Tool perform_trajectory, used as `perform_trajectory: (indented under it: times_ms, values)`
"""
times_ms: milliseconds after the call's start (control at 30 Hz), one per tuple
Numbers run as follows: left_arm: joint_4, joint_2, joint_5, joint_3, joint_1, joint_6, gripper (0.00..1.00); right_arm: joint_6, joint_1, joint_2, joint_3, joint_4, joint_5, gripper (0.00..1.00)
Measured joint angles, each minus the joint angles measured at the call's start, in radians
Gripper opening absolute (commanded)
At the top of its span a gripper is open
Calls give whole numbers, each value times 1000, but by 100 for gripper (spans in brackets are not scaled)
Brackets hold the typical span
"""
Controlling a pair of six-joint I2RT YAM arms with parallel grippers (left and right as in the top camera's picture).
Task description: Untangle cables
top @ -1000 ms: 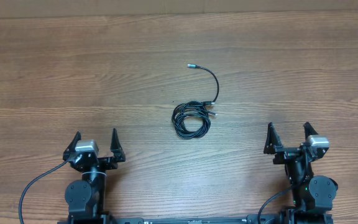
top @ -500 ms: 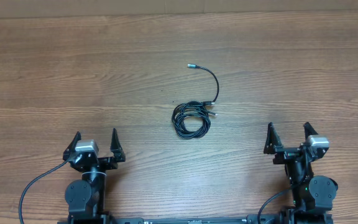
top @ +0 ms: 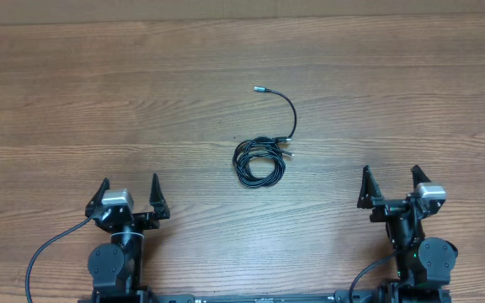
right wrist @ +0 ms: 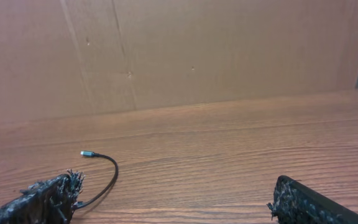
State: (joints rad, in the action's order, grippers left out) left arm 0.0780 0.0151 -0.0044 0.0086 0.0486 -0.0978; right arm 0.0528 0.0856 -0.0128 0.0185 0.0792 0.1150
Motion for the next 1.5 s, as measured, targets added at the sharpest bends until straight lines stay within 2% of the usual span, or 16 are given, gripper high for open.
perform_trajectory:
  times_ms: [1133,1500]
  values:
    - [-18,0,0,0,0,0,100,-1,0,0,0,-1,0,100]
    - [-26,0,137,3,0,32,100,0,0,0,0,0,0,100]
